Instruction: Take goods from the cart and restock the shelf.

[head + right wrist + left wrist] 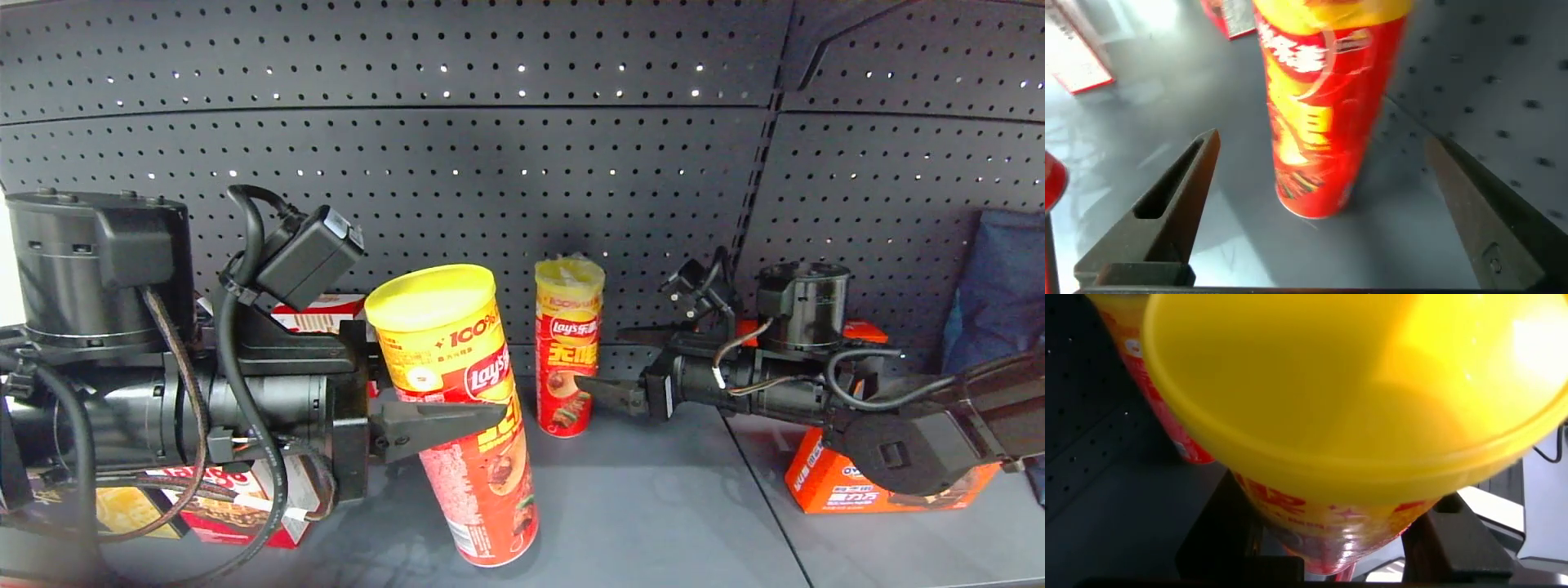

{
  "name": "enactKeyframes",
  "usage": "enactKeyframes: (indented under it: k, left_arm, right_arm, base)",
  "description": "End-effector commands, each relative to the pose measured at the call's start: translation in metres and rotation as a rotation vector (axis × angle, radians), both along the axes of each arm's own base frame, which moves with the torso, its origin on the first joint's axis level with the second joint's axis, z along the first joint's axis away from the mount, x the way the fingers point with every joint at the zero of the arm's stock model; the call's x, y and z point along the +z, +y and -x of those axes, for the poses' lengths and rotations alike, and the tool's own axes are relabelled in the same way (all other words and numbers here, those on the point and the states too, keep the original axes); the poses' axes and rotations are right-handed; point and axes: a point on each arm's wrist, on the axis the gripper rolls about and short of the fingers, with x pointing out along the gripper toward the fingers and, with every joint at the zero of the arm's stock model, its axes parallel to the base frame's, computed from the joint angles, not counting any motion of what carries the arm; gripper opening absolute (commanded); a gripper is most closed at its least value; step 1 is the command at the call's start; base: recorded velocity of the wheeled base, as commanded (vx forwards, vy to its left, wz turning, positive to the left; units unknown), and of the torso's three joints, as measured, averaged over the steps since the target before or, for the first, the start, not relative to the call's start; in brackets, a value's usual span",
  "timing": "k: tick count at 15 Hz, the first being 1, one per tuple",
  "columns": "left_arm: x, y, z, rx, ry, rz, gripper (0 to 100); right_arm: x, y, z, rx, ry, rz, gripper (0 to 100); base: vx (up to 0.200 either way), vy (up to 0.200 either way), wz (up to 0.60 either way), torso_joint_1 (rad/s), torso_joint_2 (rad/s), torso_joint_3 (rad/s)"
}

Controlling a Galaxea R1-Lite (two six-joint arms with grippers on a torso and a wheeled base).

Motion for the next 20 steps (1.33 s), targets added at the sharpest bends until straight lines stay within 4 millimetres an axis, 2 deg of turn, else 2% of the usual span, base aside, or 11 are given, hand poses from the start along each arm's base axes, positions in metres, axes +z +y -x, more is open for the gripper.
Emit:
enactKeyframes:
  k: [1,8,11,20]
  left_arm:
    - [-0.001,0.000,-0.001,0.002,0.004,-0.002,0]
    - [-0.003,0.002,-0.004,0.017,0.014,-0.005,0]
    - [-0.002,0.002,-0.004,0.017,0.012,-0.004,0]
    - [-0.003,0.005,-0.004,0.030,0.012,-0.004,0]
  right_arm:
    - [-0.011,0.007,-0.007,0.015,0.021,0.011,100]
    - [-0.040,0.030,-0.022,0.054,0.050,0.043,100]
    - [-0.050,0.032,-0.025,0.054,0.068,0.054,100]
    - [-0.066,0.043,-0.043,0.054,0.079,0.059,100]
  base:
    - [0.000,0.000,0.00,0.000,0.00,0.000]
    - [0.000,0.000,0.00,0.000,0.00,0.000]
    - [0.000,0.000,0.00,0.000,0.00,0.000]
    - [0.000,0.000,0.00,0.000,0.00,0.000]
